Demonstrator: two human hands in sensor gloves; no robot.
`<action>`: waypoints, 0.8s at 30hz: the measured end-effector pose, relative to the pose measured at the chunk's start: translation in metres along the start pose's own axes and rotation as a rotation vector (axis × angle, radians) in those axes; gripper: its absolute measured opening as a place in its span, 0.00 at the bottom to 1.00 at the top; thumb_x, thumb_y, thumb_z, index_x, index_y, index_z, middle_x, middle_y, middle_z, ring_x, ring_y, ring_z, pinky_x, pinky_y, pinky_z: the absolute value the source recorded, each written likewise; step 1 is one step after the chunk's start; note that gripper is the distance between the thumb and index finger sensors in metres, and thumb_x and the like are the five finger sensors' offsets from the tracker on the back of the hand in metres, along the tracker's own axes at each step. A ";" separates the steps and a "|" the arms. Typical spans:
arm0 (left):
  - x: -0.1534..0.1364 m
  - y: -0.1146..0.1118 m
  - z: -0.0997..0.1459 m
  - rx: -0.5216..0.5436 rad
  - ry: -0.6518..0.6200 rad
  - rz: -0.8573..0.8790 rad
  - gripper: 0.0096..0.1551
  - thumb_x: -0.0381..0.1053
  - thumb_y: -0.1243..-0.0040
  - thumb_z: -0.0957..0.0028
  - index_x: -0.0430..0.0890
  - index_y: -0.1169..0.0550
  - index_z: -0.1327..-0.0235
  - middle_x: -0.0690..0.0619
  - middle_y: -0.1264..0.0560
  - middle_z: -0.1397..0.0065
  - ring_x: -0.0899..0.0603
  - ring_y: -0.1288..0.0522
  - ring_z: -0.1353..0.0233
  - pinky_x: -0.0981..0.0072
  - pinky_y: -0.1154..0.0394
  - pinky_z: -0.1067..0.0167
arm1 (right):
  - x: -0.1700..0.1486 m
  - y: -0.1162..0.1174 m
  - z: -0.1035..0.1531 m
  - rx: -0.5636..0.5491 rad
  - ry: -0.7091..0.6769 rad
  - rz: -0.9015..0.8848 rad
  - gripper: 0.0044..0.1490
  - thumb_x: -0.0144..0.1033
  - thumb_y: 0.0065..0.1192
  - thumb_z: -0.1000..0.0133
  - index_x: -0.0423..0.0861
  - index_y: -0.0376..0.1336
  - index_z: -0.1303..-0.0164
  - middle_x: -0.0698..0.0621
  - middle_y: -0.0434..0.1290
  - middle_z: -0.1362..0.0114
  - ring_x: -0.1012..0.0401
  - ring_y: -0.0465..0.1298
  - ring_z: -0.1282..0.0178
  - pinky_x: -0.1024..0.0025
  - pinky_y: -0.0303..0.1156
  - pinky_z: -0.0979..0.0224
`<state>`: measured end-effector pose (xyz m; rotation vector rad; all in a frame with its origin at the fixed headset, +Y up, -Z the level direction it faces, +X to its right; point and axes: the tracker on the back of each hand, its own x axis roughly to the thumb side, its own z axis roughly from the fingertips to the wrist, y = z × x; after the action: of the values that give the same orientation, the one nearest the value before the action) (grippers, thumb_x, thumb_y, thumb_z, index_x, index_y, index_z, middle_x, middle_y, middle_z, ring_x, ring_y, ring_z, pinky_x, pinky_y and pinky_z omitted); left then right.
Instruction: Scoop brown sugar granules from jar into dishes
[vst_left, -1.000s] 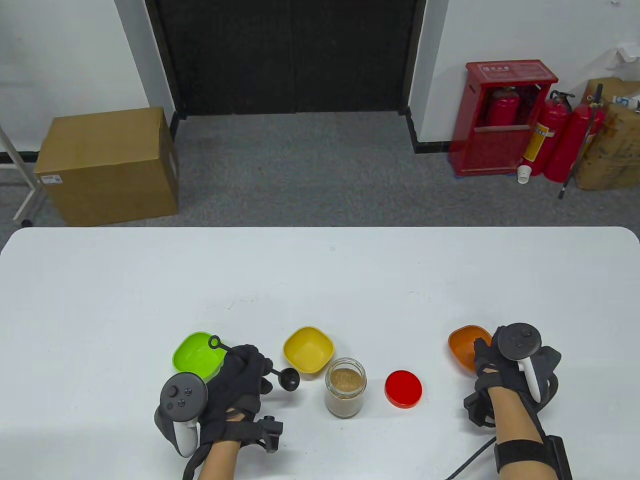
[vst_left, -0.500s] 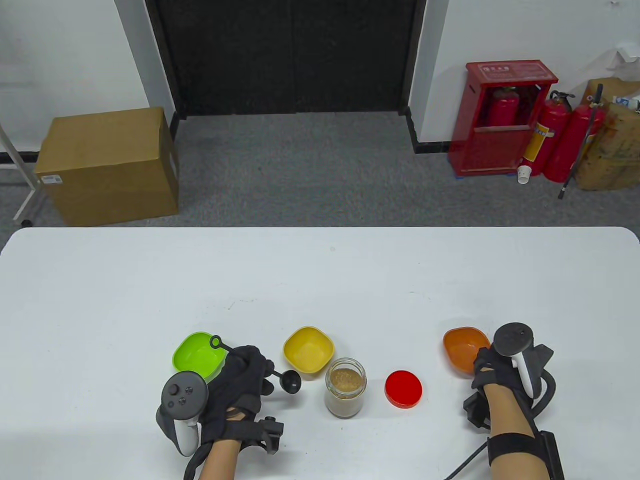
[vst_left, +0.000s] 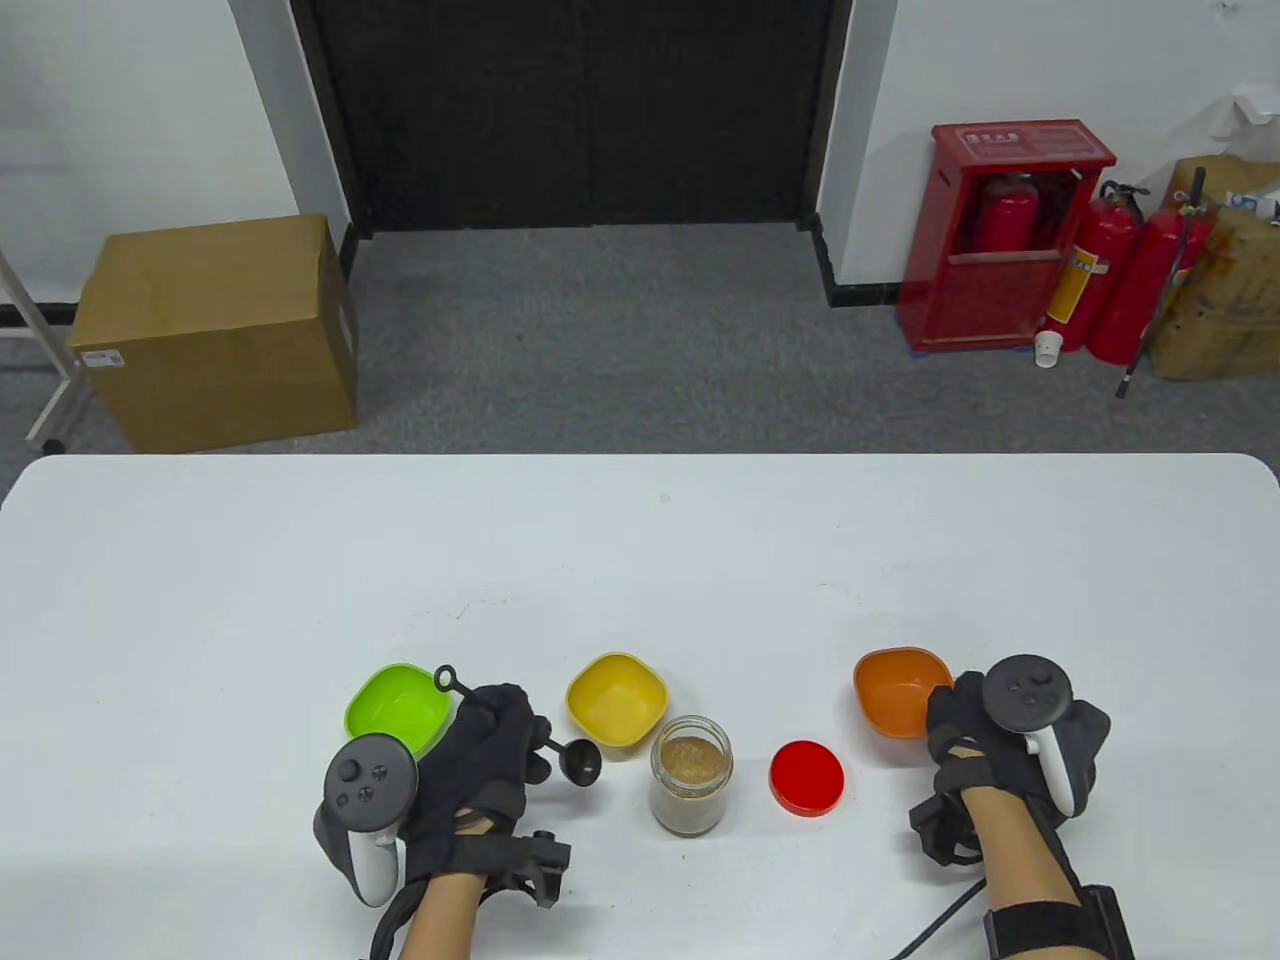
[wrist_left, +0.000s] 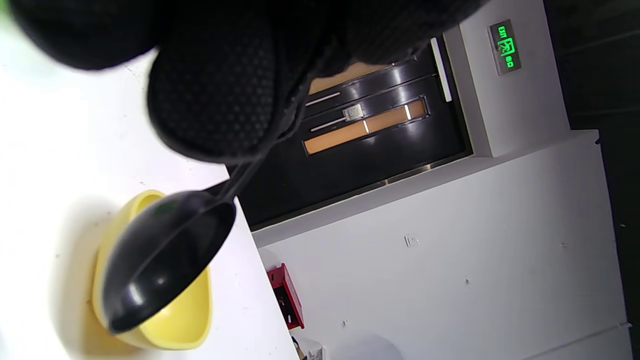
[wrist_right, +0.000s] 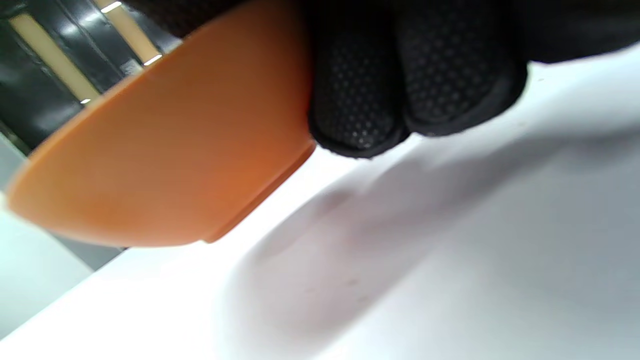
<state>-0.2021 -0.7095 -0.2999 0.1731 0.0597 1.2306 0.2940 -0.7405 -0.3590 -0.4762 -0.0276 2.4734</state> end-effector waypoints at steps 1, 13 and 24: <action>0.003 0.000 0.000 0.000 -0.009 0.001 0.20 0.54 0.40 0.38 0.46 0.24 0.39 0.44 0.15 0.46 0.46 0.11 0.60 0.53 0.17 0.61 | 0.006 0.000 0.003 0.009 -0.024 -0.005 0.29 0.38 0.61 0.38 0.30 0.66 0.38 0.40 0.84 0.58 0.45 0.79 0.65 0.47 0.77 0.67; 0.047 -0.007 -0.009 0.008 -0.087 0.034 0.22 0.58 0.40 0.38 0.46 0.23 0.40 0.46 0.13 0.46 0.47 0.10 0.59 0.55 0.16 0.61 | 0.064 0.006 0.039 0.051 -0.229 -0.061 0.29 0.38 0.61 0.38 0.31 0.66 0.37 0.39 0.83 0.56 0.44 0.79 0.63 0.45 0.76 0.65; 0.066 -0.062 -0.004 -0.049 -0.191 -0.006 0.23 0.59 0.40 0.39 0.45 0.21 0.41 0.45 0.13 0.46 0.45 0.10 0.60 0.52 0.17 0.62 | 0.068 0.025 0.055 0.082 -0.269 -0.055 0.28 0.38 0.60 0.38 0.31 0.66 0.37 0.39 0.83 0.55 0.43 0.79 0.62 0.45 0.76 0.65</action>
<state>-0.1226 -0.6674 -0.3111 0.2463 -0.1354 1.2036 0.2098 -0.7171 -0.3331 -0.1042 -0.0475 2.4562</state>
